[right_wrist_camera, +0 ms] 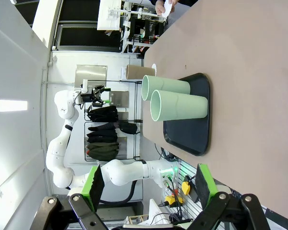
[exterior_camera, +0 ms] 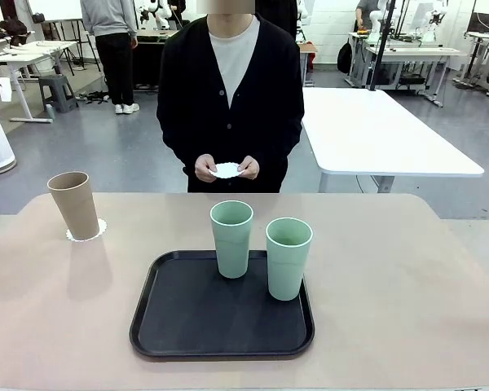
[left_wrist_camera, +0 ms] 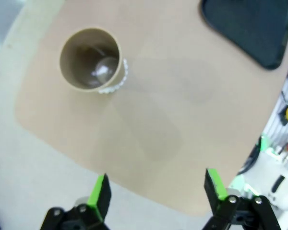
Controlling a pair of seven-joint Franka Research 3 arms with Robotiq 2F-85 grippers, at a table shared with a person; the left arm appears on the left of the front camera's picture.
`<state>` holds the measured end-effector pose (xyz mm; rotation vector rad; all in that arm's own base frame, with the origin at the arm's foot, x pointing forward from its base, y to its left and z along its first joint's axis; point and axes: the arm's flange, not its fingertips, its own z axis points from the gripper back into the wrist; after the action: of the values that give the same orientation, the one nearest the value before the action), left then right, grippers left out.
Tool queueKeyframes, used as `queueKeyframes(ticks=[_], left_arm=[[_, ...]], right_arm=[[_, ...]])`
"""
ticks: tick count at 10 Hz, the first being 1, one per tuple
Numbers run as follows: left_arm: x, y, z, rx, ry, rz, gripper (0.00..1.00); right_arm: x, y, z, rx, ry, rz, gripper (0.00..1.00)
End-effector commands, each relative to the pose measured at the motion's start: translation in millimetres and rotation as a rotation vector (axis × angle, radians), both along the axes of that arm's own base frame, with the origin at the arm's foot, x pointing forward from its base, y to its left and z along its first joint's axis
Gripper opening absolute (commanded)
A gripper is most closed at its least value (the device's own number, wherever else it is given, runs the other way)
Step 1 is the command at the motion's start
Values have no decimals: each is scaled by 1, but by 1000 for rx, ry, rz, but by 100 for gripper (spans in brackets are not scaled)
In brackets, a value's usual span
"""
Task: Place coasters on the table and set cups on them.
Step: Take one Reusable plastic cup from the Flat Tray and place it on a coaster set by the human.
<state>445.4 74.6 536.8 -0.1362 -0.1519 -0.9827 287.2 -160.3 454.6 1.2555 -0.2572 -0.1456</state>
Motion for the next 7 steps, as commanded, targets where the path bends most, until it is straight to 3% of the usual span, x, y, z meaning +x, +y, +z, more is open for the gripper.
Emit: queueKeyframes(ticks=[1,5,6,7], left_arm=[[-1,1,0,14,8,-21,100],[0,0,0,-2,0,-1,100],[-8,-3,3,9,-14,187,100],[-25,-12,-7,-129,-6,421,100]], right_arm=[[0,0,1,13,-12,0,100],[0,0,1,13,-12,0,100],[0,0,1,13,-12,0,100],[0,0,1,13,-12,0,100]])
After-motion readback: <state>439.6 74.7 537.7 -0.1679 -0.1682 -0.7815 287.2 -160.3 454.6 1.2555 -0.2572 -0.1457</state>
